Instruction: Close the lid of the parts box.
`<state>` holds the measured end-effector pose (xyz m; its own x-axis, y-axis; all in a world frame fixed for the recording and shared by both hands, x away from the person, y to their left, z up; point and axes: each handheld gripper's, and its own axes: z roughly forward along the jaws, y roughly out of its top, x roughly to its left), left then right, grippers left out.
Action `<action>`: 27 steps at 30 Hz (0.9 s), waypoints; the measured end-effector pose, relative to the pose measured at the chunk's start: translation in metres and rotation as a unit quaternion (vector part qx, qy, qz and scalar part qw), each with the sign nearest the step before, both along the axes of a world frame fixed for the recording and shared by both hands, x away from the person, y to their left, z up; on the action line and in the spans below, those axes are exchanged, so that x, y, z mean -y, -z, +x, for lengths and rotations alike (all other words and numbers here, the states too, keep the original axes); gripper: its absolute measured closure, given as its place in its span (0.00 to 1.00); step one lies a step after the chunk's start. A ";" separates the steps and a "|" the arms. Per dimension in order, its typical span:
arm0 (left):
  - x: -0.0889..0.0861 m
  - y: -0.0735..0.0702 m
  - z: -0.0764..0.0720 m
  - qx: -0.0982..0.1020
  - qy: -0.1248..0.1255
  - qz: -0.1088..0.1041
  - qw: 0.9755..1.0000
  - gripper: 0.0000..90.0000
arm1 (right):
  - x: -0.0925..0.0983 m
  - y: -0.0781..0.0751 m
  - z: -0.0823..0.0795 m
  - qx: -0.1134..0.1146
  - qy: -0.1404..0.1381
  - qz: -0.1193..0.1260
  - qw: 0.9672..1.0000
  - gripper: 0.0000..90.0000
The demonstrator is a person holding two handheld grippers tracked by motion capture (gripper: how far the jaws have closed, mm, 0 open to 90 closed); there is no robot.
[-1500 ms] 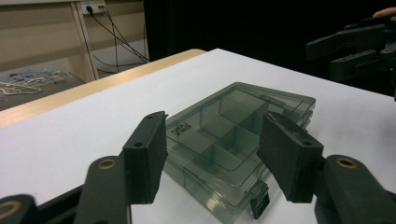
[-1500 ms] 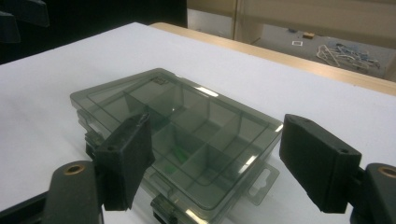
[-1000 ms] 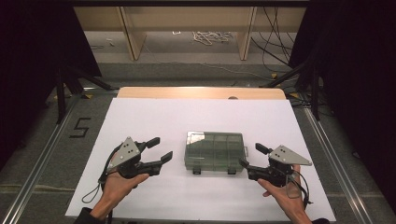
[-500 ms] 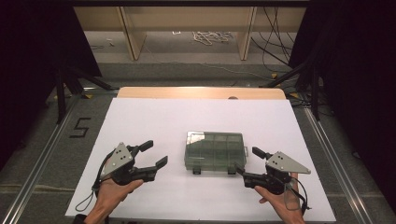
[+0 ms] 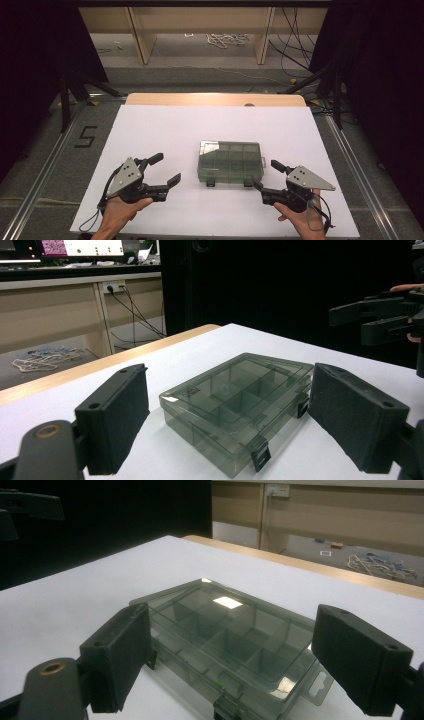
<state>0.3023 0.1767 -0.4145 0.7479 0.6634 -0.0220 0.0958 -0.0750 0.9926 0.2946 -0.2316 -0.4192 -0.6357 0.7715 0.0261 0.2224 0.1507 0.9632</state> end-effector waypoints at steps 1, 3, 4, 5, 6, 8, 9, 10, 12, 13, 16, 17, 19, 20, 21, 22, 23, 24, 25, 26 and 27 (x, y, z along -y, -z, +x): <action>0.001 0.000 -0.001 -0.002 0.001 -0.001 1.000 0.17 | 0.001 -0.001 -0.001 -0.004 -0.001 -0.004 1.000 0.19; 0.001 0.000 -0.003 0.000 0.001 0.001 1.000 0.17 | 0.001 -0.001 -0.001 -0.002 0.001 -0.005 1.000 0.19; 0.001 0.000 -0.003 0.001 0.002 -0.002 1.000 0.17 | 0.001 -0.001 -0.002 -0.004 0.000 -0.006 1.000 0.19; 0.002 0.000 -0.003 0.002 0.003 -0.002 1.000 0.17 | 0.001 -0.001 -0.002 -0.004 -0.003 -0.003 1.000 0.19; 0.002 0.000 -0.004 0.000 0.003 -0.001 1.000 0.17 | 0.001 -0.001 -0.002 -0.002 -0.003 -0.002 1.000 0.18; 0.002 0.000 -0.003 0.000 0.003 -0.002 1.000 0.17 | 0.001 -0.001 -0.002 0.002 -0.004 0.000 1.000 0.18; 0.001 0.000 -0.003 0.001 0.002 -0.002 1.000 0.17 | 0.001 -0.001 -0.002 -0.001 -0.003 -0.003 1.000 0.18; 0.001 0.000 -0.003 0.001 0.000 -0.003 1.000 0.17 | 0.001 -0.001 -0.002 -0.002 -0.003 -0.005 1.000 0.18; 0.000 0.000 -0.002 0.001 -0.002 -0.003 1.000 0.17 | 0.001 -0.001 -0.002 -0.001 -0.003 -0.005 1.000 0.18; 0.000 0.001 -0.002 0.002 -0.002 -0.003 1.000 0.17 | 0.001 -0.001 -0.002 -0.001 -0.003 -0.006 1.000 0.18; -0.001 0.001 -0.002 0.000 -0.003 -0.005 1.000 0.17 | 0.001 -0.001 -0.002 -0.001 -0.003 -0.006 1.000 0.18; -0.001 0.001 -0.002 0.001 -0.004 -0.006 1.000 0.17 | 0.001 -0.001 -0.002 -0.001 -0.003 -0.007 1.000 0.18; -0.001 0.001 -0.001 0.003 -0.002 -0.005 1.000 0.17 | 0.001 -0.001 -0.002 -0.003 -0.002 -0.008 1.000 0.18; 0.000 0.001 -0.002 0.002 -0.002 -0.005 1.000 0.17 | 0.001 0.000 -0.002 -0.003 -0.001 -0.009 1.000 0.18; 0.000 0.001 -0.002 0.001 -0.002 -0.005 1.000 0.17 | 0.002 0.000 -0.001 -0.002 -0.003 -0.008 1.000 0.18; 0.000 0.001 -0.002 0.002 -0.002 -0.005 1.000 0.17 | 0.001 0.000 -0.001 -0.001 0.000 -0.007 1.000 0.18; 0.000 0.001 -0.002 0.002 -0.002 -0.005 1.000 0.17 | 0.001 0.000 -0.001 -0.001 0.000 -0.007 1.000 0.18; 0.000 0.001 -0.002 0.002 -0.002 -0.005 1.000 0.17 | 0.002 0.000 -0.001 -0.003 -0.001 -0.009 1.000 0.18; 0.000 0.001 -0.002 0.002 -0.002 -0.005 1.000 0.17 | 0.002 0.000 -0.001 -0.005 -0.002 -0.009 1.000 0.18; 0.000 0.001 -0.001 0.001 -0.002 -0.005 1.000 0.18 | 0.002 0.000 -0.001 -0.004 -0.004 -0.008 1.000 0.18; 0.000 0.002 -0.001 0.000 -0.002 -0.006 1.000 0.18 | 0.002 0.001 -0.001 -0.004 -0.002 -0.009 1.000 0.18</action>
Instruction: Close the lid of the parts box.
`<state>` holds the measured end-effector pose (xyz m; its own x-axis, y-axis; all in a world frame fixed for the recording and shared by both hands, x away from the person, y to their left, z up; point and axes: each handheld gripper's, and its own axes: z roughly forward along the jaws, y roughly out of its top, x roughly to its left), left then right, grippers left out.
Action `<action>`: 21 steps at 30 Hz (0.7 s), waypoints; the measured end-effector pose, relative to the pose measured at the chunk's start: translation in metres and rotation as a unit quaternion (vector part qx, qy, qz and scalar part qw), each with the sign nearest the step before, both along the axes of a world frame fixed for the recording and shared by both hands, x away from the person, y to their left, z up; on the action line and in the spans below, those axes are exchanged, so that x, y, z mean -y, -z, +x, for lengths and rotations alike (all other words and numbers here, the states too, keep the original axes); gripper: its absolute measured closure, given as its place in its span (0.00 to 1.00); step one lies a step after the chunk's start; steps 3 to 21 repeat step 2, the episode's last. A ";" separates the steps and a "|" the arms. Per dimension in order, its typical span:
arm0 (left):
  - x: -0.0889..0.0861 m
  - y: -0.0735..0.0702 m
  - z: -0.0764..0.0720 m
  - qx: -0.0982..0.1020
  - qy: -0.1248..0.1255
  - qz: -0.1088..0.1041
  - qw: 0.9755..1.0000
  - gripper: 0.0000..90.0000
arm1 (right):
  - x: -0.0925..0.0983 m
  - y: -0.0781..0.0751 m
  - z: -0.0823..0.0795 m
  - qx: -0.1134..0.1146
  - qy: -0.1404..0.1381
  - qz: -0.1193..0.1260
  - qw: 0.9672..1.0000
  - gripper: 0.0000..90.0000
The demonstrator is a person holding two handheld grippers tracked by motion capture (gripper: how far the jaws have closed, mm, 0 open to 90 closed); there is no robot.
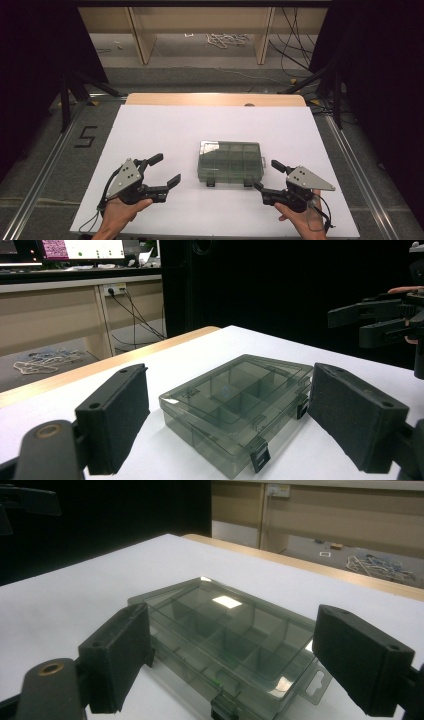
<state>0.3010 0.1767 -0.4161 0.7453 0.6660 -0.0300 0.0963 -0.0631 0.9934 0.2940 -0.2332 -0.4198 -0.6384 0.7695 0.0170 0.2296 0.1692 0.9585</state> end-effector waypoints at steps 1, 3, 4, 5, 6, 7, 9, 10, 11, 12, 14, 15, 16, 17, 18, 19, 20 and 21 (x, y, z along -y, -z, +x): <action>0.000 0.000 0.000 0.000 0.000 0.001 1.000 0.18 | 0.000 0.000 0.000 -0.001 -0.001 0.000 1.000 0.18; 0.001 0.001 0.001 0.002 0.003 -0.003 1.000 0.18 | 0.000 0.000 0.001 -0.002 -0.001 -0.001 1.000 0.18; 0.001 0.001 0.001 0.002 0.003 -0.003 1.000 0.18 | 0.000 0.000 0.001 -0.002 -0.001 -0.001 1.000 0.18; 0.001 0.001 0.001 0.002 0.003 -0.003 1.000 0.18 | 0.000 0.000 0.001 -0.002 -0.001 -0.001 1.000 0.18; 0.001 0.001 0.001 0.002 0.003 -0.003 1.000 0.18 | 0.000 0.000 0.001 -0.002 -0.001 -0.001 1.000 0.18; 0.001 0.001 0.001 0.002 0.003 -0.003 1.000 0.18 | 0.000 0.000 0.001 -0.002 -0.001 -0.001 1.000 0.18; 0.001 0.001 0.001 0.002 0.003 -0.003 1.000 0.18 | 0.000 0.000 0.001 -0.002 -0.001 -0.001 1.000 0.18; 0.001 0.001 0.001 0.002 0.003 -0.003 1.000 0.18 | 0.000 0.000 0.001 -0.002 -0.001 -0.001 1.000 0.18; 0.001 0.001 0.001 0.002 0.003 -0.003 1.000 0.18 | 0.000 0.000 0.001 -0.002 -0.001 -0.001 1.000 0.18; 0.001 0.001 0.001 0.002 0.003 -0.003 1.000 0.18 | 0.000 0.000 0.001 -0.002 -0.001 -0.001 1.000 0.18; 0.001 0.001 0.001 0.002 0.003 -0.003 1.000 0.18 | 0.000 0.000 0.001 -0.002 -0.001 -0.001 1.000 0.18; 0.001 0.001 0.001 0.002 0.003 -0.003 1.000 0.18 | 0.000 0.000 0.001 -0.002 -0.001 -0.001 1.000 0.18; 0.001 0.001 0.001 0.002 0.003 -0.003 1.000 0.18 | 0.000 0.000 0.001 -0.002 -0.001 -0.001 1.000 0.18; 0.001 0.001 0.001 0.002 0.003 -0.003 1.000 0.18 | 0.000 0.000 0.001 -0.002 -0.001 -0.001 1.000 0.18; 0.001 0.001 0.001 0.002 0.003 -0.003 1.000 0.18 | 0.000 0.000 0.001 -0.002 -0.001 -0.001 1.000 0.18; 0.001 0.001 0.001 0.002 0.003 -0.003 1.000 0.18 | 0.000 0.000 0.001 -0.002 -0.001 -0.001 1.000 0.18; 0.001 0.001 0.001 0.002 0.003 -0.003 1.000 0.18 | 0.000 0.000 0.001 -0.002 -0.001 -0.001 1.000 0.18; 0.001 0.001 0.001 0.002 0.003 -0.003 1.000 0.18 | 0.000 0.000 0.001 -0.002 -0.001 -0.001 1.000 0.18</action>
